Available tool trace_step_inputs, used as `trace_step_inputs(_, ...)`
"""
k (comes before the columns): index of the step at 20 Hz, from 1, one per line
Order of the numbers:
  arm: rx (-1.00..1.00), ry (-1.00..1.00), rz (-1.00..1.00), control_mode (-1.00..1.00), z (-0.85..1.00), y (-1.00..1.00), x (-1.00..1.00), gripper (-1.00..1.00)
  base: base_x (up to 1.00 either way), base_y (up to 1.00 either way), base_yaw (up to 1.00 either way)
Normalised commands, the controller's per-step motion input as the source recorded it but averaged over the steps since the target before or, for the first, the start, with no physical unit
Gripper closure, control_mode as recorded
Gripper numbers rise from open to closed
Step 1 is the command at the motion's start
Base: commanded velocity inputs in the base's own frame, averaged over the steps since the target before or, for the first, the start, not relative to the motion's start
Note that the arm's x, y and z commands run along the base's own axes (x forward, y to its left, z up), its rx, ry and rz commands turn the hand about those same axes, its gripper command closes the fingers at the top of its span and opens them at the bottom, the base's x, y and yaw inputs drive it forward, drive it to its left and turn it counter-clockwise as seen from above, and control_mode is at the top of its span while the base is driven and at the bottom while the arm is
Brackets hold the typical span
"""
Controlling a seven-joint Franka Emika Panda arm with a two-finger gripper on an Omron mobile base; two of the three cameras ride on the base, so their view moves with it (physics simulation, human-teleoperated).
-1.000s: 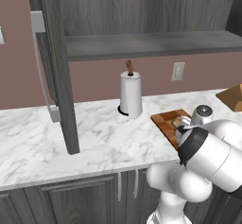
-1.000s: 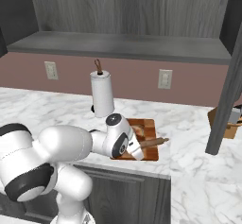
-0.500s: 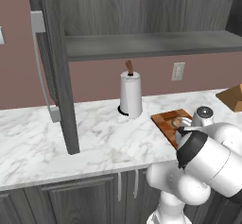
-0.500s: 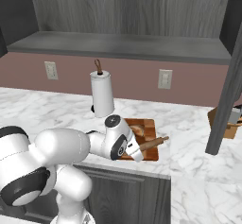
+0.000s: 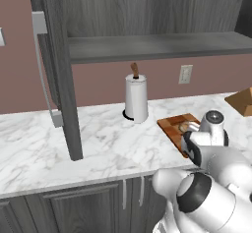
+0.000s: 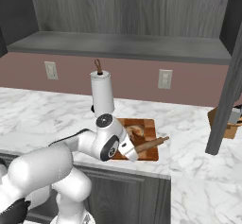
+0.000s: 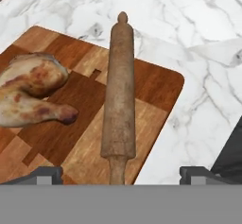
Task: Open the cabinet, retrieve the rolling pin, and place it next to the meat on the cutting board to prepare for tenderizing.
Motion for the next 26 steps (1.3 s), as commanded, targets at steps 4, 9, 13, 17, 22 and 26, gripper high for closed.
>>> trace_step_inputs(4,0.00,0.00,0.04,-1.00,0.48,0.25,-0.10,-1.00,0.00,0.00,0.00)
trace_step_inputs(9,0.00,0.01,0.04,-1.00,0.49,0.19,-0.26,-1.00,0.00,0.00,0.00)
trace_step_inputs(13,-0.01,0.00,0.03,-1.00,0.40,0.14,-0.57,-1.00,0.00,0.00,0.00)
trace_step_inputs(17,-0.02,0.00,0.01,-1.00,0.46,0.09,-0.66,-1.00,0.00,0.00,0.00)
trace_step_inputs(22,-0.02,0.00,0.00,-1.00,0.51,0.00,-0.90,-1.00,0.00,0.00,0.00)
trace_step_inputs(26,-0.03,0.00,0.01,-1.00,0.52,0.07,-0.98,-1.00,0.00,0.00,0.00)
